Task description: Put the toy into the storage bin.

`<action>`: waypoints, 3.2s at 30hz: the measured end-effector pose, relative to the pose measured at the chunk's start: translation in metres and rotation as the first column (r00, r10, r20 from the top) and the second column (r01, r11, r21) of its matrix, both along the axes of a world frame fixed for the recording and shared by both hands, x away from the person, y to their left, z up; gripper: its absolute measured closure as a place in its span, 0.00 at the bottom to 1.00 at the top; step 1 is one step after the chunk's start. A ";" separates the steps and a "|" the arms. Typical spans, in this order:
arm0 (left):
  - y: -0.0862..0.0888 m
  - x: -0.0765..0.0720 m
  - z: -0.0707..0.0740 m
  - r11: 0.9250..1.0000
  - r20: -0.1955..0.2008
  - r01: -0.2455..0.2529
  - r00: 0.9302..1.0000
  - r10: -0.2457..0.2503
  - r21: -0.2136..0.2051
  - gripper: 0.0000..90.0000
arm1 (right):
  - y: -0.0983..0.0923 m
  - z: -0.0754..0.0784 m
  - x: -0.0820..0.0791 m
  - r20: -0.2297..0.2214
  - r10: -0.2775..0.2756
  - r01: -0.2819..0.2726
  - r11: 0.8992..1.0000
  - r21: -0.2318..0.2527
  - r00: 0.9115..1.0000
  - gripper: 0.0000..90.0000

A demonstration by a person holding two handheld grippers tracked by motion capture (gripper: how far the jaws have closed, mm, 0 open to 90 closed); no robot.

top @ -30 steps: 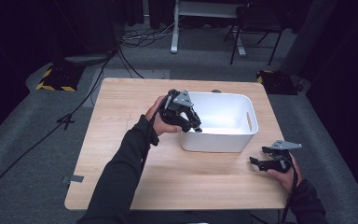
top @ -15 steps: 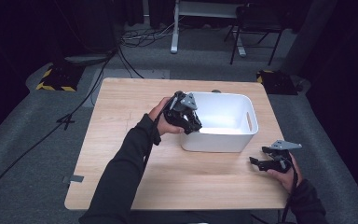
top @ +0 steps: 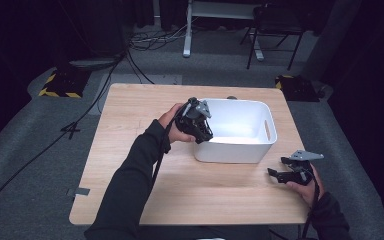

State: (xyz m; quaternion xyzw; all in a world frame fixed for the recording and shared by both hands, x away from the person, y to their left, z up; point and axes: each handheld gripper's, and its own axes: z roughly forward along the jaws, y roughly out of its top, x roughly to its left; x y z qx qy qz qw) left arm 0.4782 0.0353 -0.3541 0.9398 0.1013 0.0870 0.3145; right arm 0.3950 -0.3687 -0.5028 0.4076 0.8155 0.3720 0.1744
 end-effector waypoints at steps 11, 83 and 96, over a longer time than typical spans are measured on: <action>-0.001 0.006 0.001 0.999 -0.047 0.021 0.999 -0.020 0.024 0.27 | 0.000 0.000 0.000 0.003 0.002 -0.002 1.000 0.000 1.000 0.21; 0.014 0.003 -0.004 0.994 -0.020 -0.078 0.997 0.077 -0.079 0.27 | 0.002 0.000 -0.001 0.007 0.008 -0.008 1.000 -0.012 1.000 0.21; 0.020 -0.002 0.005 0.982 0.014 -0.093 0.995 0.097 -0.162 0.28 | 0.002 0.000 -0.001 0.006 0.009 -0.009 1.000 -0.014 1.000 0.20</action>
